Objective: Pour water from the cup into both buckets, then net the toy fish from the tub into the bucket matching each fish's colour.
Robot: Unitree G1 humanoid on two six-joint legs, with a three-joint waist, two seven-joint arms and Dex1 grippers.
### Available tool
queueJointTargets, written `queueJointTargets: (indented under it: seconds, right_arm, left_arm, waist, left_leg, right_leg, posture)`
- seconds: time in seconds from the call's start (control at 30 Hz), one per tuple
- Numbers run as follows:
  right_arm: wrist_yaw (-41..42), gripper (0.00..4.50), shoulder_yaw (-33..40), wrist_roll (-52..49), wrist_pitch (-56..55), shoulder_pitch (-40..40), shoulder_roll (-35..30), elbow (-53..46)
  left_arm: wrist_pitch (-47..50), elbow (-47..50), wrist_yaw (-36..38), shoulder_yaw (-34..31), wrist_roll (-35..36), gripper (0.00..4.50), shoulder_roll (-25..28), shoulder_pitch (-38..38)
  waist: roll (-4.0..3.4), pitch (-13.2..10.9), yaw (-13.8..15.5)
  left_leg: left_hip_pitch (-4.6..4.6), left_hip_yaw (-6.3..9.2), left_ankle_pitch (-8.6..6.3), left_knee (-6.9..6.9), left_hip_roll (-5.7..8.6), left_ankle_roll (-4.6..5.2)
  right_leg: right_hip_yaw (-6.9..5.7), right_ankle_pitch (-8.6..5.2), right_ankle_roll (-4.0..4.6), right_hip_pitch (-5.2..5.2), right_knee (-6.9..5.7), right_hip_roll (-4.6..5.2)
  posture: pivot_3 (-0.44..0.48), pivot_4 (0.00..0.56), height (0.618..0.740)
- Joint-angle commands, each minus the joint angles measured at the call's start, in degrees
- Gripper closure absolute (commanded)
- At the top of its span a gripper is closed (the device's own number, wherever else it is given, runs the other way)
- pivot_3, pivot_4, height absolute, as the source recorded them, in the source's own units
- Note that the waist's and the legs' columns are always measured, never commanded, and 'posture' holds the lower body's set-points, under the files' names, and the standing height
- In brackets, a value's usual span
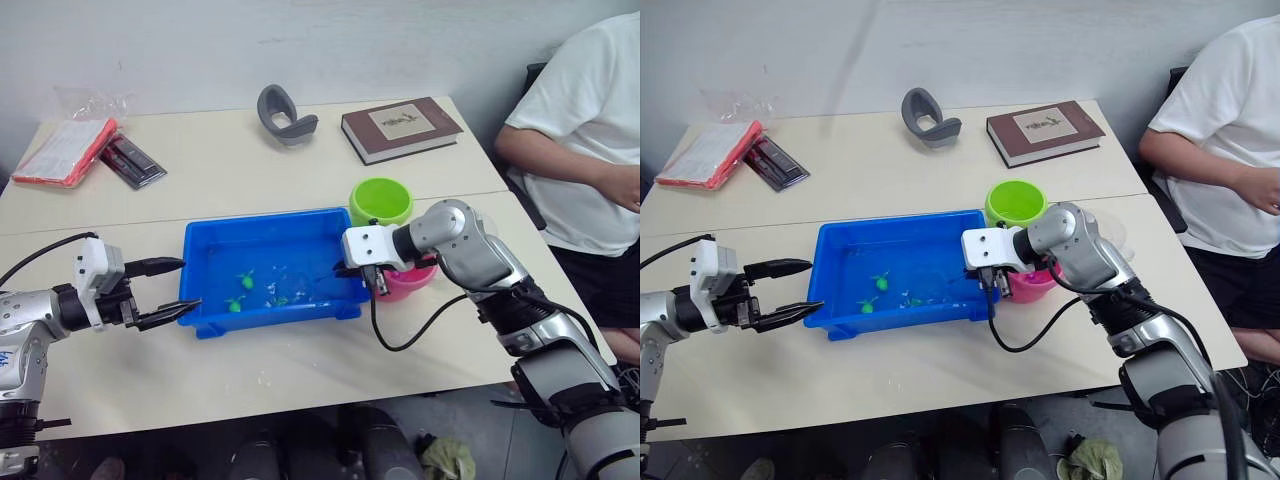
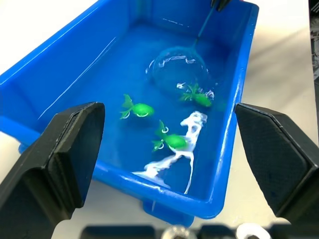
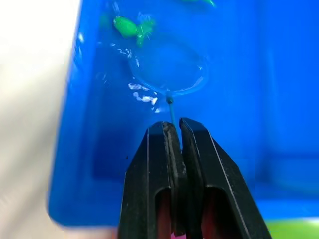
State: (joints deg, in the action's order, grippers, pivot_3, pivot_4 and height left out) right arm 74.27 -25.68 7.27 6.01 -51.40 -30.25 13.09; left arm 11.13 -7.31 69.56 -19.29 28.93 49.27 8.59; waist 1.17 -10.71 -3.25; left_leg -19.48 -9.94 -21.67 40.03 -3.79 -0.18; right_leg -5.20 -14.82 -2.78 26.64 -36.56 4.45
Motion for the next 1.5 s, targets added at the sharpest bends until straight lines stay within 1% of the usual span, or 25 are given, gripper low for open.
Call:
queueJointTargets:
  seconds: [0.03, 0.13, 0.27, 0.3, 0.37, 0.5, 0.63, 0.97, 1.2, 1.33, 1.5]
  right_arm:
    - [0.6, 4.5, 0.2, -0.7, -0.8, -0.3, 0.4, -2.4]
    - [0.9, 4.5, 0.3, -1.3, 0.4, 0.7, 0.7, -3.3]
    - [-0.9, 4.5, -1.9, 3.7, -6.5, 0.2, -1.1, -1.9]
    - [-1.9, 4.5, -3.1, 6.2, -10.5, -0.5, -1.9, -0.6]
    - [-3.0, 4.5, -4.0, 8.3, -14.4, -1.1, -2.3, 1.0]
    - [-1.8, 4.5, -4.4, 7.2, -18.2, -1.2, -0.8, 1.6]
    - [-0.5, 4.5, -3.8, 5.4, -17.9, -0.5, 0.7, 1.4]
    - [-1.0, 4.5, -3.8, 4.9, -17.1, -0.8, 4.6, 1.4]
    - [-3.4, 4.5, -4.5, 7.5, -15.5, -1.8, 8.0, 2.5]
    - [-4.0, 4.5, -5.2, 8.1, -12.9, -2.6, 10.8, 2.5]
    - [-3.6, 4.5, -5.5, 6.9, -9.4, -1.8, 13.4, 1.8]
  left_arm:
    - [-1.0, 1.7, -0.1, -1.8, 0.5, 0.04, 0.6, -0.4]
    - [-1.0, 1.8, -0.2, -1.8, 0.5, 0.04, 0.5, -0.5]
    - [-0.9, 2.0, -0.2, -2.0, 0.6, 0.04, 0.6, -0.9]
    - [-0.9, 2.1, -0.2, -2.0, 0.6, 0.04, 0.6, -1.1]
    - [-0.8, 2.3, -0.3, -2.0, 0.7, 0.04, 0.5, -1.2]
    - [-0.7, 2.7, -0.4, -2.2, 0.8, 0.04, 0.4, -1.6]
    - [-0.7, 3.0, -0.5, -2.3, 0.8, 0.04, 0.4, -1.9]
    - [-0.8, 3.1, -0.7, -2.8, 0.9, 0.04, 0.6, -2.2]
    - [-0.7, 2.6, -0.7, -3.0, 0.8, 0.04, 0.9, -1.9]
    - [-0.4, 1.7, -0.4, -3.8, 1.0, 0.04, 1.6, -1.9]
    - [-1.1, -0.1, 0.5, -6.0, 0.6, 0.04, 2.9, -3.4]
  waist:
    - [0.0, 0.0, 0.0]
    - [0.0, 0.0, 0.0]
    - [0.0, 0.0, 0.0]
    - [0.0, 0.0, 0.0]
    - [0.0, 0.0, 0.0]
    - [0.0, 0.0, 0.0]
    - [0.0, 0.0, -0.1]
    - [0.0, 0.0, -0.1]
    - [0.0, 0.0, -0.1]
    - [0.0, 0.0, -0.2]
    - [0.0, 0.0, -0.2]
  left_leg:
    - [0.0, 0.0, -0.01, 0.0, -0.01, -0.01]
    - [0.0, -0.01, -0.01, 0.0, -0.02, -0.03]
    - [0.0, -0.01, -0.01, 0.0, 0.0, -0.02]
    - [0.0, -0.01, -0.01, 0.0, 0.0, -0.02]
    - [0.0, -0.01, -0.01, 0.0, 0.0, -0.02]
    - [0.01, -0.02, -0.01, 0.0, -0.01, -0.04]
    - [0.02, -0.03, -0.01, 0.0, -0.02, -0.04]
    - [0.02, -0.02, -0.01, 0.0, -0.04, -0.04]
    - [0.01, -0.02, -0.01, 0.0, -0.04, -0.04]
    - [0.01, -0.02, -0.01, 0.0, -0.04, -0.04]
    - [0.01, -0.01, -0.01, -0.01, -0.06, -0.06]
  right_leg:
    - [0.0, -0.01, 0.01, 0.0, -0.01, 0.0]
    - [0.0, -0.01, 0.02, 0.01, -0.02, -0.01]
    - [0.0, -0.01, 0.02, 0.01, 0.01, 0.01]
    - [0.0, -0.01, 0.02, 0.01, 0.04, 0.01]
    - [-0.01, -0.01, 0.02, 0.01, 0.04, 0.01]
    - [0.0, -0.02, 0.04, 0.01, 0.05, 0.0]
    - [0.01, -0.02, 0.04, 0.01, 0.03, -0.01]
    - [0.02, -0.03, 0.04, 0.01, 0.01, 0.0]
    - [0.01, -0.03, 0.05, 0.01, -0.08, 0.0]
    - [0.01, -0.03, 0.05, 0.02, -0.1, 0.0]
    - [0.0, -0.05, 0.09, 0.03, -0.13, -0.01]
  posture:
    - [0.0, 0.15, 0.74]
    - [0.0, 0.15, 0.74]
    - [0.0, 0.15, 0.74]
    - [0.0, 0.15, 0.74]
    - [0.0, 0.15, 0.74]
    - [0.0, 0.15, 0.74]
    - [0.0, 0.15, 0.74]
    - [0.0, 0.15, 0.74]
    - [0.0, 0.15, 0.74]
    - [0.0, 0.15, 0.74]
    - [0.0, 0.15, 0.74]
